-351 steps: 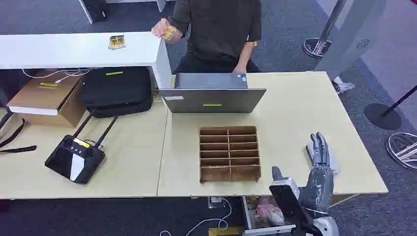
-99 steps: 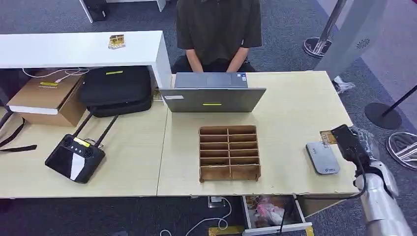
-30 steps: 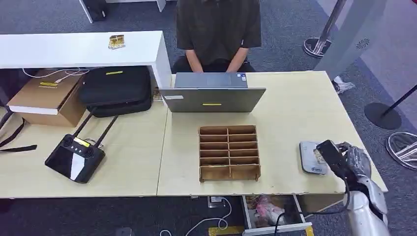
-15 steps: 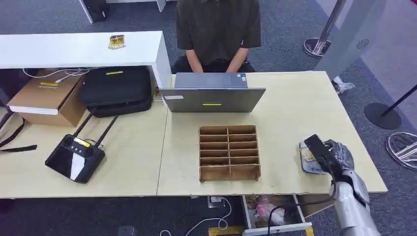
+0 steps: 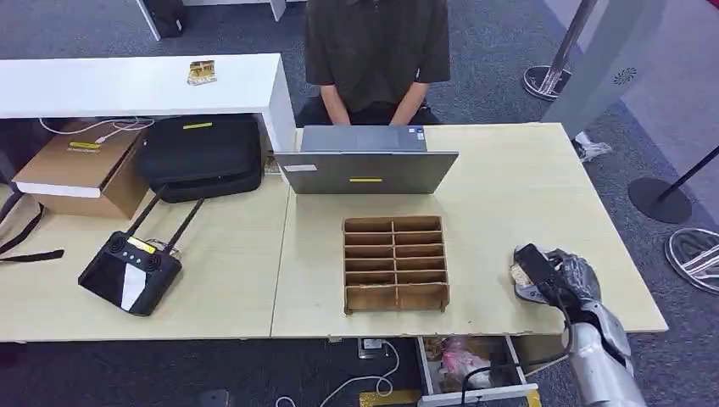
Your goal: Pass the card to the sensor for recognition and then transmit it.
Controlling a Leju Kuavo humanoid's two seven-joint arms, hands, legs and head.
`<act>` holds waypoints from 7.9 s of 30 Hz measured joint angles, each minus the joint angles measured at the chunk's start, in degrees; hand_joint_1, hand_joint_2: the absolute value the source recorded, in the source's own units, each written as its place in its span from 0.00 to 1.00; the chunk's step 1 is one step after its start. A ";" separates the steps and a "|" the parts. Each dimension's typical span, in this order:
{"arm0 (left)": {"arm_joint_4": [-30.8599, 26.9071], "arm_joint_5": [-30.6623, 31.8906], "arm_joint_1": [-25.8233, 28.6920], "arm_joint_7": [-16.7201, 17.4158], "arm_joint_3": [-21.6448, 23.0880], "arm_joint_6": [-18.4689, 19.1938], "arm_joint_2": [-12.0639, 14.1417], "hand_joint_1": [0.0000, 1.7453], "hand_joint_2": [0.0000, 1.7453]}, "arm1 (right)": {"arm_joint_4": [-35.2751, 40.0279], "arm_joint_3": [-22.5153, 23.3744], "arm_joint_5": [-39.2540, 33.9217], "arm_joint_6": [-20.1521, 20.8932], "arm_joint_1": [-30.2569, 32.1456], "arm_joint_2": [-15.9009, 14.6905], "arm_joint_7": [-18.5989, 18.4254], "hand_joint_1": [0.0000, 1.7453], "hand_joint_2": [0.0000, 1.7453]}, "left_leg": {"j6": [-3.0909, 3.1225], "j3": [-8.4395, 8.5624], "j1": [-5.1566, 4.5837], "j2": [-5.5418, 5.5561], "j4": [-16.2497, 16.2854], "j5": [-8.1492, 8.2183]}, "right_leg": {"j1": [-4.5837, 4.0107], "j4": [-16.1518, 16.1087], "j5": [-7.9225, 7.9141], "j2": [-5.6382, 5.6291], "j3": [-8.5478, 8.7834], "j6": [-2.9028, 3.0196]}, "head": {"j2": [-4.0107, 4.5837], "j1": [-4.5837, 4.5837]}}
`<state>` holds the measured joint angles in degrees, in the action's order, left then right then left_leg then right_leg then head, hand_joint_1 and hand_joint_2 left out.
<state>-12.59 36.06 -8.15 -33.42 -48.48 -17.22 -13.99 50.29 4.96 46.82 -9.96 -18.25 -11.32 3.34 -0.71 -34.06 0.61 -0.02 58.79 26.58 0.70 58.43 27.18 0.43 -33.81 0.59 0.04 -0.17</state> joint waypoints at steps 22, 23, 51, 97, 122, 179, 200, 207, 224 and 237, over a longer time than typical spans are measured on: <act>0.00 -0.63 0.13 -1.03 0.42 -0.13 0.00 0.00 0.00 | 30.89 -5.29 2.40 -15.22 2.19 2.21 5.77 1.00 1.00 | 0.00 -0.04 0.00 0.01 -0.01 -0.01 | 0.00 0.03 0.00 0.03 -0.01 0.01 | 0.00 0.00; 0.00 -0.57 0.12 -1.03 0.53 -0.13 0.00 0.00 0.00 | 30.98 -5.73 2.40 -15.02 1.92 2.49 5.75 1.00 1.00 | 0.00 -0.06 0.00 0.01 -0.01 -0.01 | 0.00 0.03 -0.01 0.02 0.00 0.01 | 0.00 0.00; 0.00 3.21 -2.12 2.49 8.79 3.32 -0.98 0.00 0.00 | -15.80 -16.68 6.12 -18.85 -37.55 23.13 5.14 1.00 1.00 | -0.36 -0.11 0.05 -0.03 -0.02 -0.29 | -0.06 0.23 -0.16 -0.07 -0.27 0.23 | 0.00 0.00; 0.00 -8.17 1.98 -2.29 6.41 -2.08 0.88 0.00 0.00 | 32.67 1.94 1.02 5.39 5.38 -5.61 0.86 0.00 1.00 | -0.06 -0.34 0.01 0.27 0.04 0.00 | -0.01 0.06 0.01 0.24 -0.36 0.05 | 0.00 0.02; -0.02 -11.30 2.55 -5.57 2.78 -0.70 1.27 0.00 0.00 | 60.04 0.80 9.84 11.23 31.30 -2.86 -10.86 0.00 1.00 | -0.17 -0.23 0.02 -0.03 -0.03 0.11 | -0.02 0.13 0.10 -0.05 -0.33 0.08 | 0.00 0.00; -1.25 -8.33 2.69 -6.14 0.98 1.57 1.49 0.00 0.00 | 41.73 -26.89 13.22 15.36 14.20 2.41 -15.84 0.00 1.00 | -0.23 -0.22 0.03 -0.02 -0.03 0.07 | -0.02 0.16 0.11 -0.03 -0.33 0.11 | 0.00 0.00; -1.25 -7.80 2.61 -5.84 0.98 1.83 1.55 0.00 0.00 | 41.86 -25.95 16.24 15.51 18.19 5.49 -18.44 0.00 1.00 | -0.22 -0.22 0.02 -0.03 -0.03 0.08 | -0.02 0.14 0.12 -0.03 -0.34 0.12 | 0.00 0.02; -1.25 -7.23 2.55 -5.71 0.96 1.88 1.58 0.00 0.00 | 41.58 -25.55 16.61 14.16 17.69 6.82 -17.55 0.00 1.00 | -0.23 -0.21 0.03 -0.03 -0.03 0.07 | -0.02 0.15 0.11 -0.04 -0.33 0.12 | 0.00 0.02; -1.27 -6.78 2.19 -5.81 0.96 2.38 1.58 0.00 0.00 | 40.57 -25.57 17.57 13.59 14.31 11.69 -17.02 0.00 1.00 | -0.24 -0.22 0.02 -0.02 -0.03 0.06 | -0.02 0.16 0.11 -0.03 -0.33 0.12 | 0.00 0.00; -1.46 -6.93 2.19 -5.84 0.55 1.77 1.55 0.00 0.00 | 36.68 -26.36 17.88 14.16 13.08 14.43 -16.43 0.00 1.00 | -0.24 -0.22 0.03 -0.02 -0.03 0.06 | -0.02 0.16 0.11 -0.03 -0.33 0.12 | 0.00 0.00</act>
<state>-14.05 29.14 -5.96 -39.26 -47.93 -15.45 -12.44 86.97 -21.40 64.70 4.20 -5.17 3.10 -13.09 -0.95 -34.28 0.64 -0.04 58.76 26.64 0.68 58.59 27.29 0.40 -34.15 0.72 0.04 -0.17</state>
